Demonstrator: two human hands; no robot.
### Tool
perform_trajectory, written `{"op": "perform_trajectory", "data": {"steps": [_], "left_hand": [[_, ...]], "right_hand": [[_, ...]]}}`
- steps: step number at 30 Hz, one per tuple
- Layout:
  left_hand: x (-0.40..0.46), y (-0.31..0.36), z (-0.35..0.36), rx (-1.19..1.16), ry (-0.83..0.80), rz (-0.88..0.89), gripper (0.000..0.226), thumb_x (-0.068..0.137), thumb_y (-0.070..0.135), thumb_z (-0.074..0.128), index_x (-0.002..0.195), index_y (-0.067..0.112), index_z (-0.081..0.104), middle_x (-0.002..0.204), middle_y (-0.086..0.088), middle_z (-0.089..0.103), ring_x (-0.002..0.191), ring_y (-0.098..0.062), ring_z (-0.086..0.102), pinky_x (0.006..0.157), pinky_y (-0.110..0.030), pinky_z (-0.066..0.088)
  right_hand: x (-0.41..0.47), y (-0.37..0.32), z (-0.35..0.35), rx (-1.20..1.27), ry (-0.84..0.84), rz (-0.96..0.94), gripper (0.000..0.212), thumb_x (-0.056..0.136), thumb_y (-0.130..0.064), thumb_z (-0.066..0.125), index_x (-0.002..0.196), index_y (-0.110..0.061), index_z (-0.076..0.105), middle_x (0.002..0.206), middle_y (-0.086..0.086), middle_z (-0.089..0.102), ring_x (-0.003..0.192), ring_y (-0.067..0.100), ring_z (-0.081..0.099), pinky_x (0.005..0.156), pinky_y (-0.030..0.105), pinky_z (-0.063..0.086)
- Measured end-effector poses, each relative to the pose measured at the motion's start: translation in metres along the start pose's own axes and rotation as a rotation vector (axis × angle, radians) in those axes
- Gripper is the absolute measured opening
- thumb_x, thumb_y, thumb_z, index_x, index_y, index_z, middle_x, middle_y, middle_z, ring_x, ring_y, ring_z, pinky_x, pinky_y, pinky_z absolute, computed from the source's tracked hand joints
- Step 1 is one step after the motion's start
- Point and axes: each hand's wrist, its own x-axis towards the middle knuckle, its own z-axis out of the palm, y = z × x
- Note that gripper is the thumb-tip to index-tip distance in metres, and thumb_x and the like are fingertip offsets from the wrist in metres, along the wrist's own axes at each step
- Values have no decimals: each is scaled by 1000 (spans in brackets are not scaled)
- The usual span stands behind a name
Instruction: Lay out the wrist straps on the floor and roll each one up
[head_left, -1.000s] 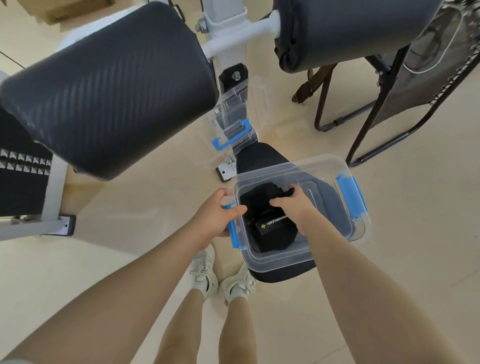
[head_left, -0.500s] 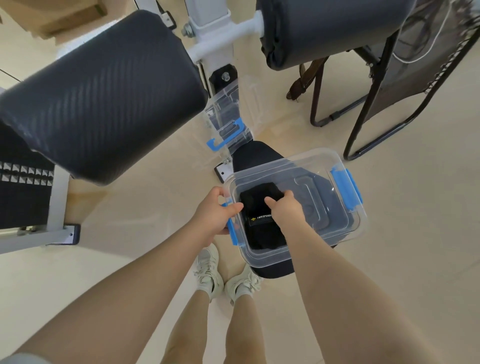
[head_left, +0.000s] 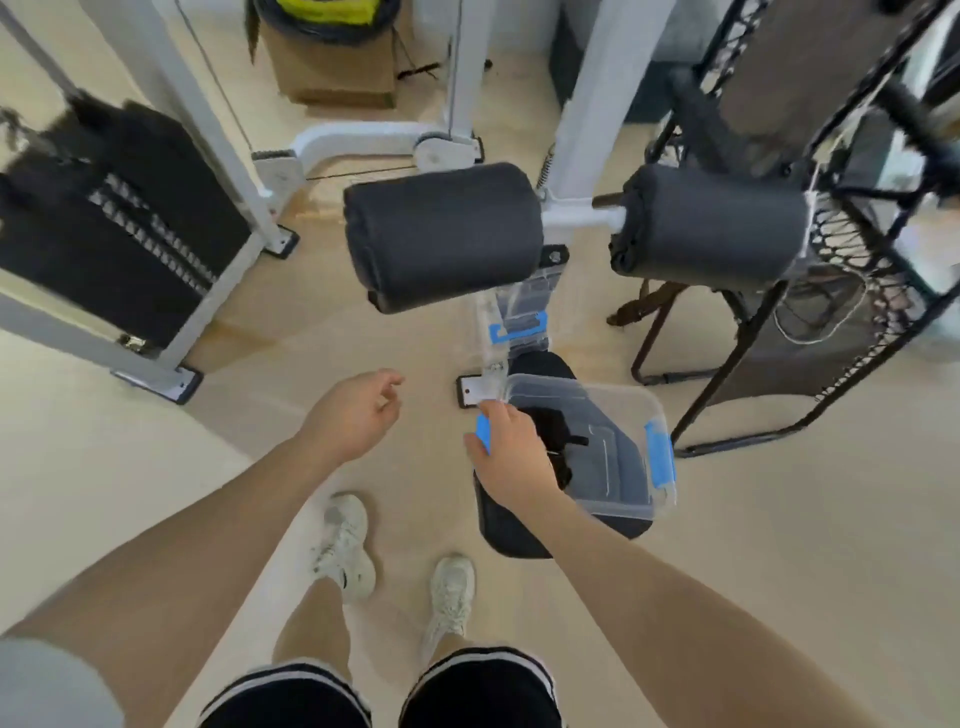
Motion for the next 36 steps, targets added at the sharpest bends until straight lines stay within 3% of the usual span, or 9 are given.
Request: {"op": "perform_trajectory", "data": {"steps": [6,12,16,19,23,30,36], "left_hand": [[-147,-116,-133,-73,436,-122,37,93,13,50,131,16,49,114,-3,61,89,-24,60,73,-30,45],[-286,-270,-194,-210,749,-363,43,92,21,54,134,22,44,112,1,60,88,-22,61,77,-34,49],[-357,-383,-212,-279,699,-488,46,92,25,53,136,22,41,115,2,60,86,-18,61,75,-31,48],[-405,-463,-236,-347,654,-554,42,92,24,53,133,21,44,112,3,61,87,-18,60,70,-27,44],[-430,-546,-289,-386,632,-617,33,93,20,53,126,15,53,109,1,63,90,-18,56,71,-25,39],[-348,-653,-415,-406,546,-544,30,93,21,52,123,16,55,104,5,59,89,-17,55,75,-22,38],[-227,-757,-586,-427,528,-546,31,94,21,51,123,14,55,101,2,58,89,-18,55,68,-23,37]], "right_hand": [[-11,-167,23,-289,-180,-420,40,100,-24,40,137,-11,39,138,9,46,126,27,43,102,39,38],[-41,-375,139,-555,-218,-834,33,98,-17,38,130,-12,46,127,13,54,115,32,52,95,42,44],[-76,-483,234,-689,-261,-1026,36,100,-23,38,134,-13,42,134,9,45,119,28,46,90,38,41],[-84,-548,294,-806,-264,-1113,36,100,-23,38,135,-13,40,142,5,36,123,25,42,77,31,33],[-74,-624,340,-768,-333,-1089,37,99,-20,40,134,-11,43,141,6,36,122,27,42,86,34,40],[34,-764,371,-575,-317,-1069,32,96,-10,39,122,-15,56,133,-4,47,114,18,50,73,29,40],[200,-925,381,-584,-316,-904,34,95,-12,38,125,-15,53,133,0,46,116,20,48,82,30,43]]}}
